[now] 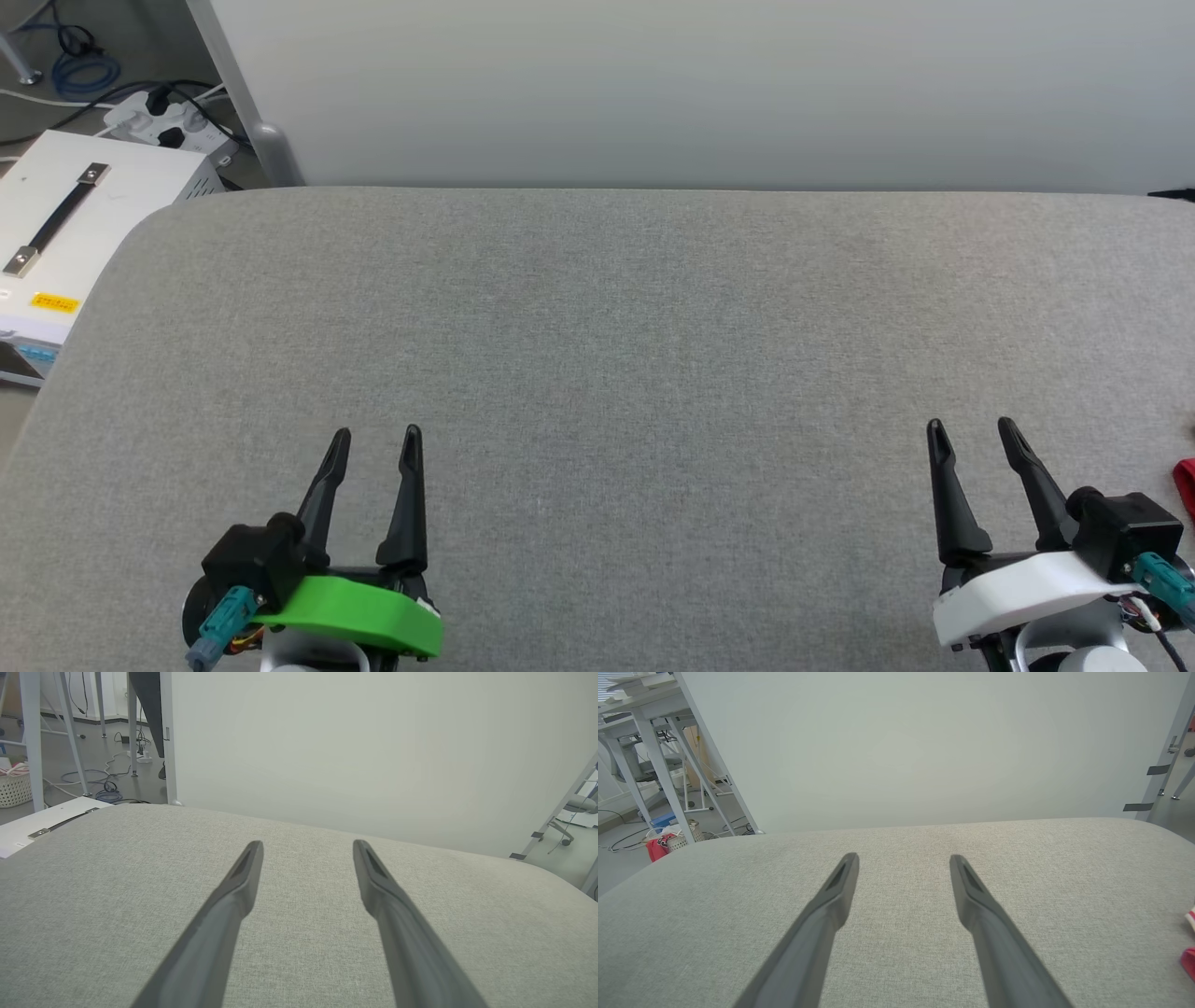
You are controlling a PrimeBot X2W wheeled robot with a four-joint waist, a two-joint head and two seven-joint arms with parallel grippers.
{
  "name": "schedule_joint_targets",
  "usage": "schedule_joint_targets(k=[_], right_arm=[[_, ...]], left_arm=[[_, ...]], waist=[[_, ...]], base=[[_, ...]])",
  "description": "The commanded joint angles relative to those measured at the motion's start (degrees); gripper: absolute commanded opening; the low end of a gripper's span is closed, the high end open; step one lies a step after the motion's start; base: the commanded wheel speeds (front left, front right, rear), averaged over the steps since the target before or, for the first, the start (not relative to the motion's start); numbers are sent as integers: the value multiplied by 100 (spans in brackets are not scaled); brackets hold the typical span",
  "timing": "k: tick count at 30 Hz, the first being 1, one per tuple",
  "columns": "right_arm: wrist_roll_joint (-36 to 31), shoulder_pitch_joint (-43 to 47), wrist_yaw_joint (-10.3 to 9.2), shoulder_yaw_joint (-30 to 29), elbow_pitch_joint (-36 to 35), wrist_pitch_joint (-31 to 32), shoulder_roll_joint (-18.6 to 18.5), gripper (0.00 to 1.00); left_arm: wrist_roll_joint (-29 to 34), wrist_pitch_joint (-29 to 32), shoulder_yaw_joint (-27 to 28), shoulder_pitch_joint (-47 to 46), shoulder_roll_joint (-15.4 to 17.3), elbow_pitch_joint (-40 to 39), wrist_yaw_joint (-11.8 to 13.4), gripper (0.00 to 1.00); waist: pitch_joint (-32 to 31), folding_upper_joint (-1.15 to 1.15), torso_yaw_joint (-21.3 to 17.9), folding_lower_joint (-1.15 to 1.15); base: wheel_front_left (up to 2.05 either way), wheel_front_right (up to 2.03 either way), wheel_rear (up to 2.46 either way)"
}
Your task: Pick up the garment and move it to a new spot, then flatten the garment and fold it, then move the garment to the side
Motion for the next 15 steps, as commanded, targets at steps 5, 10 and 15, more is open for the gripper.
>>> schedule_joint_targets(k=[5, 10, 15], right_arm=[[0, 0, 0, 7, 0, 1, 1, 0], [-42, -5, 0, 8, -6, 37, 2, 0], [-88, -12, 0, 10, -13, 75, 2, 0]], left_arm=[[1, 12, -68, -2, -2, 16, 2, 0], [58, 63, -60, -6, -5, 2, 27, 0], [120, 119, -48, -11, -8, -17, 55, 0]], waist=[[0, 0, -10, 0], [-8, 0, -18, 0], [-16, 0, -27, 0]], base=[[0, 0, 0], [0, 0, 0], [0, 0, 0]])
